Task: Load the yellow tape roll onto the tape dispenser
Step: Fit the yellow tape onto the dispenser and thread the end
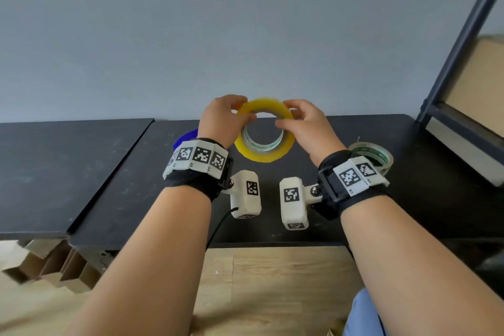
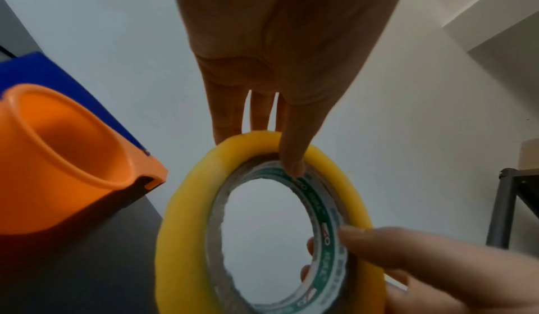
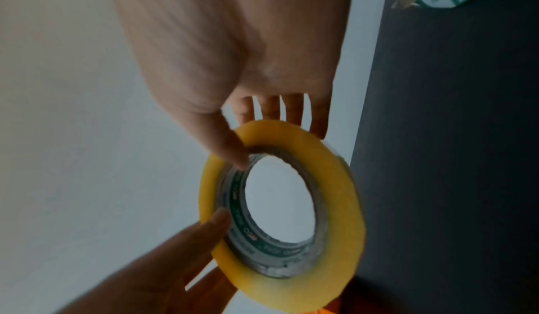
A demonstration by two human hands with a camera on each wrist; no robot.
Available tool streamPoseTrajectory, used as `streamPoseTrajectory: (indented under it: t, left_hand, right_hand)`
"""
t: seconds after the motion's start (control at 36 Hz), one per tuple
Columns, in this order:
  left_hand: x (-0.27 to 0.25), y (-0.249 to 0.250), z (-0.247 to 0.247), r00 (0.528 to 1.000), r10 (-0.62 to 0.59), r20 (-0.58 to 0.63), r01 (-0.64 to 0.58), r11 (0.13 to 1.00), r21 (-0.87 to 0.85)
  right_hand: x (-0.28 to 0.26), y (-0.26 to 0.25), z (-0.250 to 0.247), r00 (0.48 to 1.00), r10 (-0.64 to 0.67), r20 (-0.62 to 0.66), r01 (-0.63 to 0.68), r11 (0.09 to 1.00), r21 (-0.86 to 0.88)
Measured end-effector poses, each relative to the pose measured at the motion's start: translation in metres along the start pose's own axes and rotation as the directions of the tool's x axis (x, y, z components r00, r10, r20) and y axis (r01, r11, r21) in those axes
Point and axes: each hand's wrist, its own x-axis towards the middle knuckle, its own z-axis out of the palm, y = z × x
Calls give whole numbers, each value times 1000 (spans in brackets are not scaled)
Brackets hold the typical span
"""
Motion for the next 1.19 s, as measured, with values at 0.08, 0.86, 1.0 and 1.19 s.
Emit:
streamPoseTrajectory:
  t: [0.08, 0.86, 1.0, 1.19]
  left_hand:
    - [-3, -8, -7, 1000, -17, 4, 17, 1000, 13]
    - [-21, -64, -26, 955, -272, 117, 134, 748, 650]
    - [-21, -56, -24, 960, -272, 67, 201, 835, 513]
    - [-19, -36, -23, 979, -203, -3, 191, 916, 353]
  right_hand:
    - [-3, 0, 9, 999, -27, -31, 27, 999, -18]
    - [-9, 5, 30, 979, 86, -183, -79, 996, 48]
    - [-12, 2, 22, 976, 91, -198, -82, 995, 53]
    - [-17, 0, 15, 965, 106, -241, -92, 993, 69]
